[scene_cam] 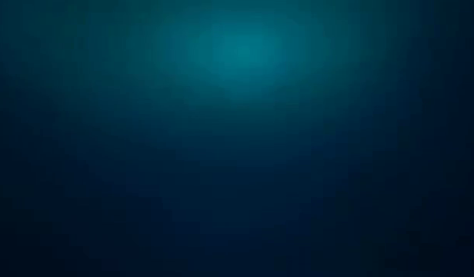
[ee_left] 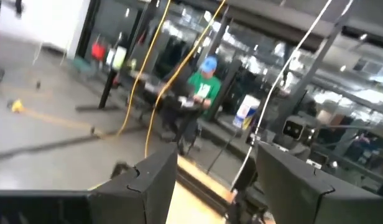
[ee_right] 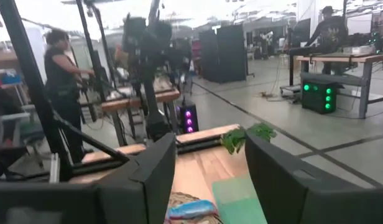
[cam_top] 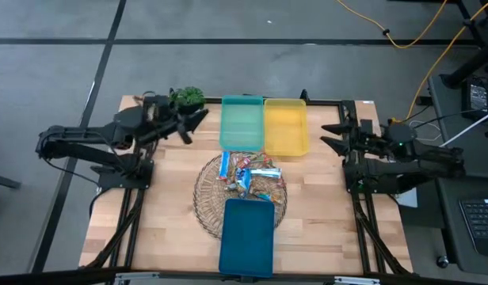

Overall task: Pick and place Granola Bars by type
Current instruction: Put the red granola bar into the green container

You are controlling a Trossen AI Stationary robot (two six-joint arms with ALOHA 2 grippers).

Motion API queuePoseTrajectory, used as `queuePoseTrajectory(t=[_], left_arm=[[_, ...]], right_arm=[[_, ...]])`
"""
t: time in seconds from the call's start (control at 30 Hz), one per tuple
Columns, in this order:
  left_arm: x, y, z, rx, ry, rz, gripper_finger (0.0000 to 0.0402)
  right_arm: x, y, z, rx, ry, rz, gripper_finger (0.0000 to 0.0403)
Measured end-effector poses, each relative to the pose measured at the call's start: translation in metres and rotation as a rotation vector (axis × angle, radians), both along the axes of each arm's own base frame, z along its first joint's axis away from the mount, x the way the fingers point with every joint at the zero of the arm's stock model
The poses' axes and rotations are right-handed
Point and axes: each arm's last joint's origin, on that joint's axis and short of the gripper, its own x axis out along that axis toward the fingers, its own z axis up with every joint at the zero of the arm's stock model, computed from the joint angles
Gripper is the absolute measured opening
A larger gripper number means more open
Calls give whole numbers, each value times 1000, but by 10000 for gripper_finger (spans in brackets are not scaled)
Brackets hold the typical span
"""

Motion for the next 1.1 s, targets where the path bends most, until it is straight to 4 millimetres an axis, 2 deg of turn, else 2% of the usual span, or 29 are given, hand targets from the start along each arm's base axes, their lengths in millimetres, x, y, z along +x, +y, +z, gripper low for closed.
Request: queuePoseTrajectory(t=[0.2,0.37,0.63,0.9,1.1], left_arm=[[34,3,6,-103,177,-86,207],[57,4,-8,-194,239,-213,207],[78,1,-52,-346,520,-336,221],[91,2,-99,-531,800,-235,273],[106,-1,-133,-648,926,-167,300]], right_arm=[[7,0,1,0,21,0,196],[7,0,1,2,20,0,196],[7,0,1,3,19,0,196],[7,1,0,1,29,30,196],[7,1,-4,3,70,36,196]])
